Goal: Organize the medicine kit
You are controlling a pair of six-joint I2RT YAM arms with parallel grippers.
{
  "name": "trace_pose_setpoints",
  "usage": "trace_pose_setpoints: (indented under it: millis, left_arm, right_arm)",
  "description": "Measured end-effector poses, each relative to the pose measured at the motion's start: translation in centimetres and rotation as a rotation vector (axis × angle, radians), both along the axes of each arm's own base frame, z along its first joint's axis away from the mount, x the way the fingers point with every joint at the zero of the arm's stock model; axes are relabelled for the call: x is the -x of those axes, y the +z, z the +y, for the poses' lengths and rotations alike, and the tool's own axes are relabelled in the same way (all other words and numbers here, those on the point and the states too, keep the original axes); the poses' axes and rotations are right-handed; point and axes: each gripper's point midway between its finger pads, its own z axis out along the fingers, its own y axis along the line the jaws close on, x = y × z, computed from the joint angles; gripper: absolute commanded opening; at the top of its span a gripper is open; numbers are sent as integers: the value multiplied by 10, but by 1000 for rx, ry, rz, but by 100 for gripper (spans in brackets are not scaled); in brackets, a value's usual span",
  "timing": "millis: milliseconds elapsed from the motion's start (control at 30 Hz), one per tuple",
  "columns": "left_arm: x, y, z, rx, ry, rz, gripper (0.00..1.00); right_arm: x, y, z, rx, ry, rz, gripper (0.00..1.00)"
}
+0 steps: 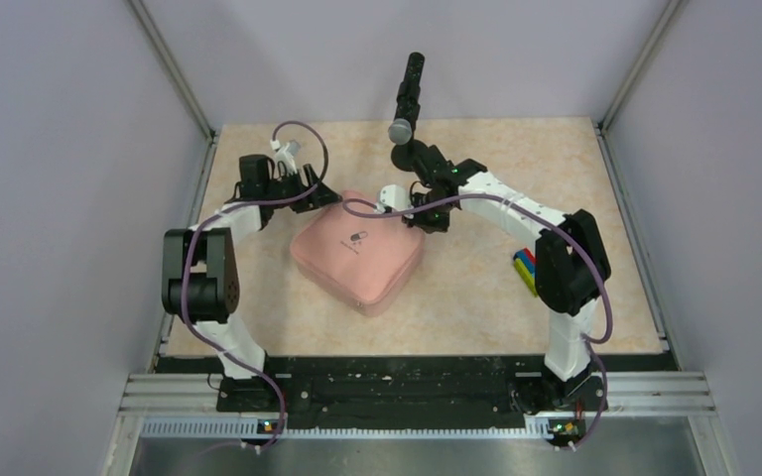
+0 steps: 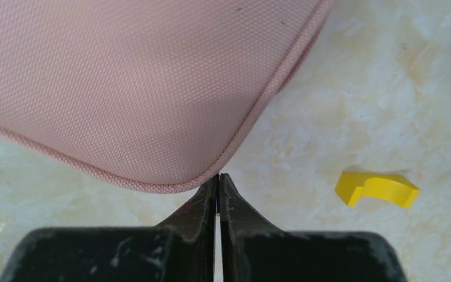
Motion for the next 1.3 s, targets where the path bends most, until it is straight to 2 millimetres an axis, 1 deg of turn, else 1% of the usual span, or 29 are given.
trace_pose_setpoints:
  millis: [67,133,233,267,433,500,533,567,633,700,767,800,867,933,967,1067,1133,1200,1300]
  left_arm:
    - [10,0,6,-24,-6,-26,64]
    - [23,0,12,-67,-17,-57,62]
    - [50,-3,18,-136,-53,-85,61]
    - [62,-5,19,-158,-72,-90,61]
    - [109,-8,20,-215,-161,-78,61]
    - [120,-7,26,-235,-188,-36,61]
    - [122,-5,29,-242,-199,-17,62]
    - [119,1,35,-246,-203,-3,63]
    - [104,16,46,-259,-191,-27,64]
    - [80,36,54,-261,-171,-86,64]
    - [56,50,54,-239,-158,-134,63]
    - [45,54,50,-215,-157,-142,63]
    - [18,56,35,-156,-159,-143,63]
    - [1,46,16,-100,-168,-117,63]
    - [-4,37,4,-73,-177,-92,64]
    - [-4,12,-34,-23,-236,-15,64]
    - [-2,-1,-60,-7,-285,20,62]
    - [2,-8,-82,0,-335,33,59]
    - [9,-12,-101,13,-393,37,54]
  right_arm:
    - [-10,2,1,-12,-26,-29,0]
    - [-20,2,3,-21,-48,-51,0]
    - [-31,1,7,-29,-64,-69,0]
    - [-34,0,8,-32,-66,-73,0]
    - [-45,1,12,-48,-64,-95,0]
    - [-48,1,15,-57,-58,-102,0]
    - [-50,1,17,-64,-52,-106,0]
    - [-51,2,19,-70,-49,-112,0]
    - [-52,2,20,-72,-35,-119,0]
    - [-53,2,20,-69,-15,-124,0]
    - [-53,1,20,-65,4,-130,0]
    - [-53,0,20,-64,17,-135,0]
    - [-54,0,21,-65,34,-144,0]
    - [-54,0,21,-69,49,-156,0]
    - [-54,0,22,-72,52,-161,0]
    - [-54,1,23,-83,56,-167,0]
    - [-54,1,24,-87,57,-171,0]
    - [-54,1,24,-87,59,-173,0]
    - [-55,1,24,-86,62,-176,0]
